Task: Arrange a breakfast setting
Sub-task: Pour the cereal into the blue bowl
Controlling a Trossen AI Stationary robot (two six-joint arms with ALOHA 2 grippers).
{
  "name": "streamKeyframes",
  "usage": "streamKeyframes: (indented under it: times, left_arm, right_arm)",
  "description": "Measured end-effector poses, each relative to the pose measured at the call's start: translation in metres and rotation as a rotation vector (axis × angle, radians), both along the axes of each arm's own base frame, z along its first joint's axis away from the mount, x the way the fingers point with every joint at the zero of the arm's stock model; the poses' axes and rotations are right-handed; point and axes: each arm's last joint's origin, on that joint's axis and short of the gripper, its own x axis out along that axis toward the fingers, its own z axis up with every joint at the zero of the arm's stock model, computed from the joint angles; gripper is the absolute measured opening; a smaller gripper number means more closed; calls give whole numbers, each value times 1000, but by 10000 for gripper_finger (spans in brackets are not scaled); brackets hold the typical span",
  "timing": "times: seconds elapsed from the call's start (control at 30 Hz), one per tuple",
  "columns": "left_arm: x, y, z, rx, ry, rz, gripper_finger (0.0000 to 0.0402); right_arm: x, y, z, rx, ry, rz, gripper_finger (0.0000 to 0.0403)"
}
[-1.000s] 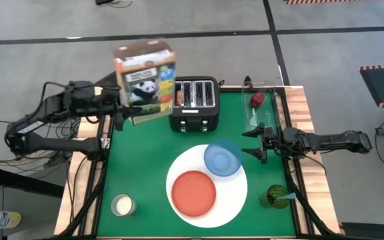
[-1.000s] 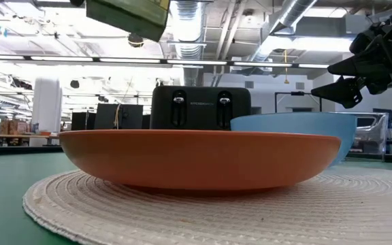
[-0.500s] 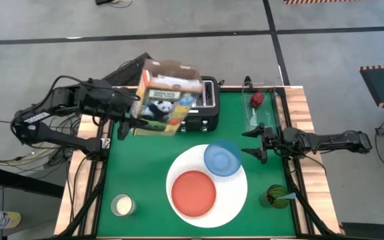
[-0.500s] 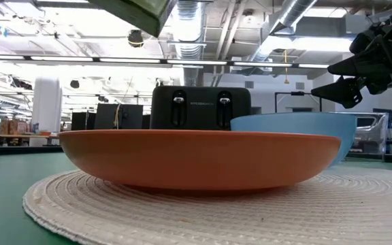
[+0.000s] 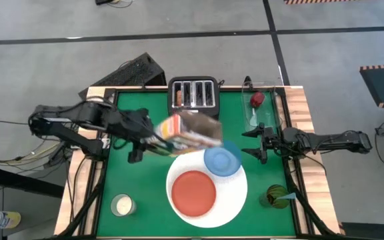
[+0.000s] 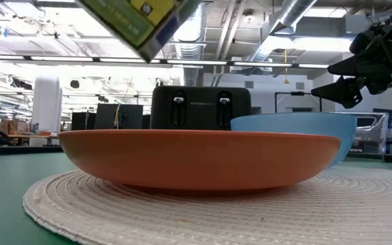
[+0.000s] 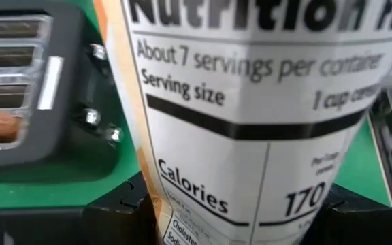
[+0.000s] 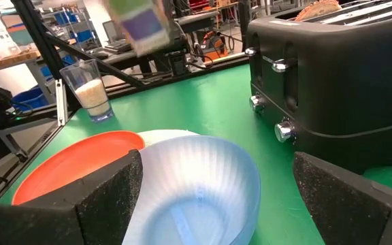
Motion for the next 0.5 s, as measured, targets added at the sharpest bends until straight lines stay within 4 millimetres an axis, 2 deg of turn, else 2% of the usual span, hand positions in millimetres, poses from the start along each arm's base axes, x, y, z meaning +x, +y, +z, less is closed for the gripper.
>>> streamKeyframes:
  times: [0.2,0.5]
  left_arm:
    - [22,-14,-18,133,76,-48,197]
    - [43,-17,-41,293,192,-29,197]
  right_arm:
    - [0,0,0,0,0,0,396]
    - [0,0,0,0,0,0,396]
